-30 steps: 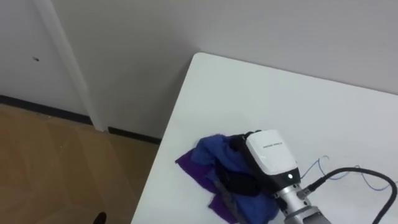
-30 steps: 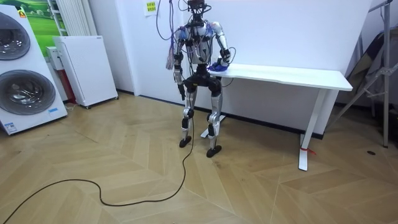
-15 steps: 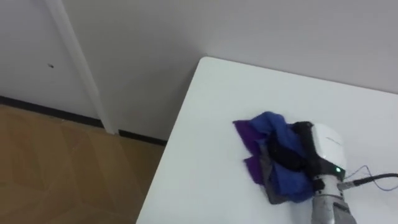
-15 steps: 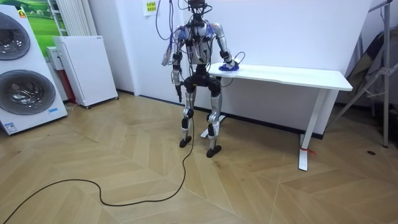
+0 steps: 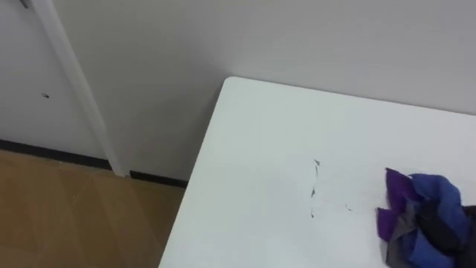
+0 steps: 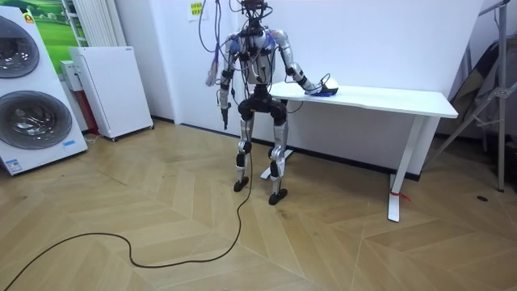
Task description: Wipe table
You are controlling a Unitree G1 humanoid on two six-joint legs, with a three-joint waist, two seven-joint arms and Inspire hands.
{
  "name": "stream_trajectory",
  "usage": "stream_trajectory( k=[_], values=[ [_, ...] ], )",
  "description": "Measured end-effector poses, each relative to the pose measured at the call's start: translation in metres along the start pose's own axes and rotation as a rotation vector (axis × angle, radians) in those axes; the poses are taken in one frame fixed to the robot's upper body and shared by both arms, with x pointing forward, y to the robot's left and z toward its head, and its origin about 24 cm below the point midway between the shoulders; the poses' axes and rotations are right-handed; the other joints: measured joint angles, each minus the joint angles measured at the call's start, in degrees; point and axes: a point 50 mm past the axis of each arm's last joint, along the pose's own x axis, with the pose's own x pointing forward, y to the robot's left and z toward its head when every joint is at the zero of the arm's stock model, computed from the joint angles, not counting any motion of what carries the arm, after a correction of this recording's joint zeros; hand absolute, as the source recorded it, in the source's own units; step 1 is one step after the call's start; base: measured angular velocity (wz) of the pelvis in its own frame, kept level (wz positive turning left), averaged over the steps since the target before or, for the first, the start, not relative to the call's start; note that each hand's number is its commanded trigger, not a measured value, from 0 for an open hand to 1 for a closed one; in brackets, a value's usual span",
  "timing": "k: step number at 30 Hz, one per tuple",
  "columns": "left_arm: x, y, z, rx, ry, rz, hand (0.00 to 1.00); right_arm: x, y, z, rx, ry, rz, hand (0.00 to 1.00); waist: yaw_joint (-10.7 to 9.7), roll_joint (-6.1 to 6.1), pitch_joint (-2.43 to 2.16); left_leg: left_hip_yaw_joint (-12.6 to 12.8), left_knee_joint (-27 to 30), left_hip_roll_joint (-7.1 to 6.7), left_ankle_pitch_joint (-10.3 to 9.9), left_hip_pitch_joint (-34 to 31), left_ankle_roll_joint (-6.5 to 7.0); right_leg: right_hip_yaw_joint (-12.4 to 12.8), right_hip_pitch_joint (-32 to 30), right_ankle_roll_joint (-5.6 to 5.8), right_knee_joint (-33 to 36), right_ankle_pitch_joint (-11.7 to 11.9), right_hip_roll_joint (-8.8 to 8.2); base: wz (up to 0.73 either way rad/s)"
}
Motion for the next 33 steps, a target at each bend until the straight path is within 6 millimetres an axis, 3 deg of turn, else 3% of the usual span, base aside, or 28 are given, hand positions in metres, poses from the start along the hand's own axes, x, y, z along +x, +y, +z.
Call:
stream_trajectory(
  k=[6, 8, 9, 11, 12, 13, 15, 18, 19, 21, 23, 27, 30, 32, 33],
  values=[
    [0.005, -0.025, 0.002, 0.087, 0.012, -0.075, 0.0, 0.01, 0.004, 0.025, -0.062, -0.063, 0.025, 1.0, 1.1, 0.48, 0.21, 1.5, -0.3, 0.31, 0.0, 0.8, 0.0, 1.8, -1.0, -0.04, 1.1, 0.0, 0.03, -0.17],
    [0.009, -0.043, 0.006, 0.119, 0.015, -0.124, 0.0, 0.017, 0.006, 0.05, -0.145, -0.161, 0.056, 1.0, 2.8, 1.02, 0.92, 1.8, -1.3, 0.46, 0.0, 0.8, 0.02, 3.6, -2.8, -0.29, 2.2, 0.2, 0.28, -0.52],
    [0.009, -0.046, 0.007, 0.12, 0.015, -0.133, 0.0, 0.017, 0.008, 0.058, -0.173, -0.201, 0.067, 1.0, 3.3, 0.71, 1.18, 1.9, -1.5, 0.51, 0.0, 0.8, 0.03, 4.2, -3.0, -0.4, 2.4, 0.3, 0.44, -0.47],
    [0.012, -0.053, 0.009, 0.118, 0.023, -0.151, 0.0, 0.006, 0.024, 0.103, -0.24, -0.411, 0.143, 1.0, 5.2, 0.9, 1.77, 1.8, -2.0, 0.81, 0.0, 0.7, 0.07, 4.5, -4.3, -0.71, 2.9, 0.6, 0.85, -0.38],
    [0.012, -0.056, 0.012, 0.124, 0.02, -0.159, 0.0, -0.003, 0.035, 0.129, -0.254, -0.521, 0.185, 1.0, 7.1, 0.79, 1.81, 1.7, -2.3, 0.98, 0.0, 0.6, 0.06, 4.5, -5.1, -0.92, 2.9, 0.8, 1.1, -0.3],
    [0.013, -0.057, 0.013, 0.124, 0.016, -0.161, 0.0, -0.007, 0.04, 0.142, -0.258, -0.575, 0.202, 1.0, 7.5, 0.66, 1.9, 1.3, -2.4, 0.99, 0.0, 0.4, 0.06, 4.5, -5.3, -0.96, 2.9, 0.8, 1.2, -0.09],
    [0.013, -0.062, 0.015, 0.141, 0.023, -0.178, 0.0, -0.025, 0.055, 0.191, -0.271, -0.776, 0.261, 1.0, 8.8, 0.22, 2.08, -0.1, -2.2, 0.8, 0.1, -1.3, 0.02, 4.1, -6.3, -0.96, 2.7, 0.8, 1.27, 0.21],
    [0.012, -0.061, 0.011, 0.106, 0.035, -0.183, 0.0, -0.038, 0.063, 0.22, -0.281, -0.898, 0.283, 1.0, 11.1, 0.04, 2.06, -0.6, -2.1, 0.72, 0.2, -1.6, 0.05, 3.6, -6.6, -0.87, 2.7, 0.7, 1.25, 0.23],
    [0.011, -0.059, 0.008, 0.083, 0.041, -0.18, 0.0, -0.04, 0.064, 0.227, -0.279, -0.925, 0.29, 1.0, 11.2, 0.07, 2.07, -1.3, -2.0, 0.69, 0.2, -2.2, 0.06, 2.2, -6.8, -0.87, 2.8, 0.7, 1.19, 0.46],
    [0.009, -0.056, 0.002, 0.064, 0.053, -0.174, 0.0, -0.038, 0.063, 0.226, -0.266, -0.914, 0.293, 1.0, 11.1, 0.23, 2.11, -2.5, -2.0, 0.6, 0.3, -2.4, 0.09, 0.3, -6.4, -0.88, 2.9, 0.7, 1.09, 0.47],
    [0.007, -0.053, -0.005, 0.064, 0.071, -0.165, 0.0, -0.04, 0.066, 0.211, -0.246, -0.896, 0.302, 1.0, 9.8, 0.46, 2.15, -3.2, -2.1, 0.55, 0.3, -2.3, 0.09, -2.0, -5.3, -0.87, 2.7, 0.7, 1.05, 0.37],
    [0.007, -0.049, -0.007, 0.068, 0.068, -0.138, 0.0, -0.036, 0.064, 0.176, -0.14, -0.798, 0.275, 1.0, 7.3, 1.39, 1.83, -4.3, -2.1, 0.41, 0.3, -1.7, 0.18, -2.4, -4.3, -0.86, 3.3, 0.7, 0.93, 0.26],
    [0.006, -0.036, -0.003, 0.07, 0.05, -0.062, 0.0, -0.026, 0.05, 0.125, -0.05, -0.589, 0.172, 1.0, 4.0, 1.4, 1.82, -3.9, -2.1, -0.1, 0.4, -1.2, 0.21, -3.6, -2.6, -0.76, 2.5, 0.6, 0.6, 0.21],
    [0.006, -0.025, 0.002, 0.071, 0.03, -0.009, 0.0, -0.021, 0.031, 0.078, -0.012, -0.392, 0.067, 1.0, 2.3, 0.89, 1.64, 0.0, -2.2, -0.28, 0.4, -1.2, 0.26, -3.5, -1.9, -0.74, 1.8, 0.6, 0.31, 0.15],
    [0.006, -0.022, 0.002, 0.066, 0.028, 0.0, 0.0, -0.02, 0.027, 0.067, -0.01, -0.351, 0.048, 1.0, 2.2, 0.74, 1.55, 0.6, -2.2, -0.28, 0.4, -1.2, 0.26, -3.5, -1.9, -0.74, 1.7, 0.6, 0.25, -0.1]
  ],
)
